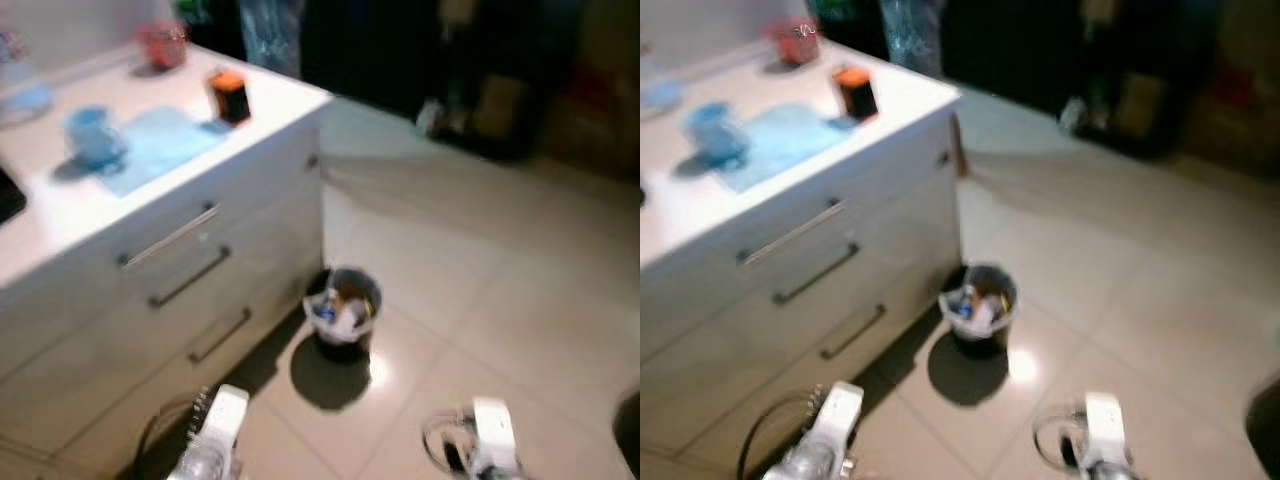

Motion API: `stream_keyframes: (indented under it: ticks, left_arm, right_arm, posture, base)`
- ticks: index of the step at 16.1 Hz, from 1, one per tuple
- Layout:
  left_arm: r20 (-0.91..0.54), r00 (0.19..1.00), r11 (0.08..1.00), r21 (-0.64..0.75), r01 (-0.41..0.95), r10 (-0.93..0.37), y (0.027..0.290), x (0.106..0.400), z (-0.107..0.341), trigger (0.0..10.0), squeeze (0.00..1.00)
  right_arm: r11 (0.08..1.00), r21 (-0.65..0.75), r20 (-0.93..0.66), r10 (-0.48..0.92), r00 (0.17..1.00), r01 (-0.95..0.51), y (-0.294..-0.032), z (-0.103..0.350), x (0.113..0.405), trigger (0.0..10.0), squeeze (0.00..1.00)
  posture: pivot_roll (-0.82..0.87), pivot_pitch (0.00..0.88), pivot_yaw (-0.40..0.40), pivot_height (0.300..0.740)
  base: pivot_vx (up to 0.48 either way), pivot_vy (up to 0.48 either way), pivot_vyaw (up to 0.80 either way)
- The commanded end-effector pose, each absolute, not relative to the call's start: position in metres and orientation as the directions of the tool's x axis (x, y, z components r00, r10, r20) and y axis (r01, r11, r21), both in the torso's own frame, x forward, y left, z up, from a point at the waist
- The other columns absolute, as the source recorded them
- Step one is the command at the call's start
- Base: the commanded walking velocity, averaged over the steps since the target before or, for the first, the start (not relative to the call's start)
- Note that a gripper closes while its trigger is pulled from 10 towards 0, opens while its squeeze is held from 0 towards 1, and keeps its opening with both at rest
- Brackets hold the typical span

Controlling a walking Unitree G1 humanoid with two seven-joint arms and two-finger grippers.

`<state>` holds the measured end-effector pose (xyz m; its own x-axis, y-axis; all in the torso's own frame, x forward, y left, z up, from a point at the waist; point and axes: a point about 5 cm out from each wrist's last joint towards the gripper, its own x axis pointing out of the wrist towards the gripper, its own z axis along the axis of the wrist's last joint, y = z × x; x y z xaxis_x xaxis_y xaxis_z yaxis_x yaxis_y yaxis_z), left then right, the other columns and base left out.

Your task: Kitchen organization

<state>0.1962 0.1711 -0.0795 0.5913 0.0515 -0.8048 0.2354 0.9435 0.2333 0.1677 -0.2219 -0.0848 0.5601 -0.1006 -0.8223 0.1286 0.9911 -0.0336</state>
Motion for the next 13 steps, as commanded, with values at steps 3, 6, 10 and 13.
stream_keyframes:
  ticks: [3, 6, 10, 13]
  left_arm:
    - [-0.826, 0.561, 0.938, 0.233, 0.256, 0.052, 0.1730, 0.1874, -0.0841, 10.0, 0.00]
    - [-0.822, 0.567, 0.937, 0.235, 0.260, 0.049, 0.1724, 0.1899, -0.0829, 10.0, 0.00]
    - [-0.820, 0.571, 0.937, 0.235, 0.258, 0.049, 0.1720, 0.1919, -0.0819, 10.0, 0.00]
    - [-0.817, 0.575, 0.940, 0.233, 0.250, 0.049, 0.1700, 0.1945, -0.0808, 10.0, 0.00]
  right_arm:
    - [0.993, -0.031, -0.810, -0.093, 0.579, 0.116, -0.2180, -0.0821, 0.1754, 10.0, 0.00]
    - [0.993, -0.031, -0.810, -0.093, 0.580, 0.116, -0.2176, -0.0822, 0.1753, 10.0, 0.00]
    - [0.993, -0.029, -0.809, -0.093, 0.581, 0.118, -0.2174, -0.0821, 0.1756, 10.0, 0.00]
    - [0.992, -0.034, -0.805, -0.098, 0.585, 0.119, -0.2184, -0.0811, 0.1774, 10.0, 0.00]
  posture:
    - [-0.06, 0.051, 0.056, 0.740]
    - [-0.07, 0.049, 0.059, 0.740]
    - [-0.07, 0.048, 0.052, 0.740]
    - [-0.08, 0.057, 0.031, 0.740]
  base:
    - [0.000, 0.000, 0.00]
    - [0.000, 0.000, 0.00]
    - [0.000, 0.000, 0.00]
    - [0.000, 0.000, 0.00]
